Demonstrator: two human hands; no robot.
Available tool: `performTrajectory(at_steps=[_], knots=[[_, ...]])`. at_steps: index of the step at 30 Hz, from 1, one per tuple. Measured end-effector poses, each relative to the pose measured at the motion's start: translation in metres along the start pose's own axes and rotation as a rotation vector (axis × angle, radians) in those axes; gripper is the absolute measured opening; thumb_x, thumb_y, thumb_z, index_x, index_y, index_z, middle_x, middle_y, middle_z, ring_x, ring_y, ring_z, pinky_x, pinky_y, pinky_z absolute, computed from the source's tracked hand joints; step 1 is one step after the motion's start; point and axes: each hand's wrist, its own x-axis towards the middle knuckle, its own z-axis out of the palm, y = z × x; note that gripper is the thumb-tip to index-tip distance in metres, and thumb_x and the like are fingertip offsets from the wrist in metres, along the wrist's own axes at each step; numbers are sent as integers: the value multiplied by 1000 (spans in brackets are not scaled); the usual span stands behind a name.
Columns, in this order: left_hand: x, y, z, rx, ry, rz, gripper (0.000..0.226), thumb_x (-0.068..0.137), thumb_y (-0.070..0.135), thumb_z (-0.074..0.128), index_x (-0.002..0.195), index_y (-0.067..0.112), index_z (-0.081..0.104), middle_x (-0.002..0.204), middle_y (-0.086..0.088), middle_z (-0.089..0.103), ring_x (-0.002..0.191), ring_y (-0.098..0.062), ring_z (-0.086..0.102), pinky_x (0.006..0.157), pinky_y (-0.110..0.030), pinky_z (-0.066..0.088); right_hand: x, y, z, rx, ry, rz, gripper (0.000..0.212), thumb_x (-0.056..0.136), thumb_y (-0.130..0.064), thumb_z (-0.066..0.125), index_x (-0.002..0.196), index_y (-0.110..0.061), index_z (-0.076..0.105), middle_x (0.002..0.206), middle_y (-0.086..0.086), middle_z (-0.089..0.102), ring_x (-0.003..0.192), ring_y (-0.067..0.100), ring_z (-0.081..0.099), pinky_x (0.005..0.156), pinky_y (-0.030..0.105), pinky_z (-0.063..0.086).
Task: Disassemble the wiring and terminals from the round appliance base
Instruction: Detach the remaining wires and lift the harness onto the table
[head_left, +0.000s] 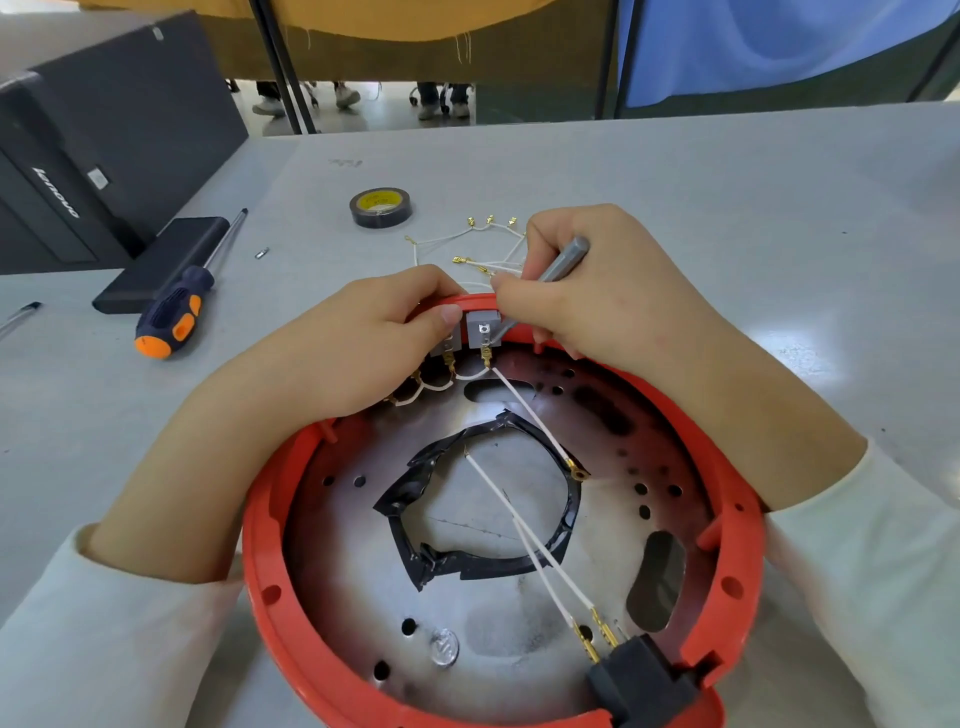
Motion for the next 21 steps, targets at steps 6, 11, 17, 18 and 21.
performTrajectory(at_steps=[6,11,17,18,21], knots=[[0,0,1,-8,6,1,17,98,33,43,103,30,59,54,13,53,42,1,44,42,-10,34,-3,1,1,-124,64,-61,36,76,-22,69,52,-26,42,44,-19,50,44,0,49,44,9,32],[1,0,1,-17,-3,-4,17,98,32,43,103,30,59,51,20,52,42,0,44,41,-10,34,-1,3,1,-132,72,-44,35,75,-22,68,51,-25,42,43,-17,49,45,3,50,43,10,33],[2,0,1,26,5,12,18,98,33,42,105,31,59,55,16,53,46,2,45,46,-12,33,2,1,0,-118,60,-3,35,75,-22,70,51,-24,44,43,-9,48,47,14,56,48,22,41],[2,0,2,33,9,11,18,98,33,43,105,31,59,57,13,52,47,2,45,46,-13,33,3,0,0,-127,55,-1,35,76,-23,69,52,-23,44,41,-9,49,42,11,52,45,21,38],[1,0,1,35,6,2,17,98,33,43,105,31,58,56,13,51,45,2,45,45,-14,32,4,-1,0,-99,25,14,33,79,-21,68,55,-21,46,35,-8,49,30,6,43,34,13,30]])
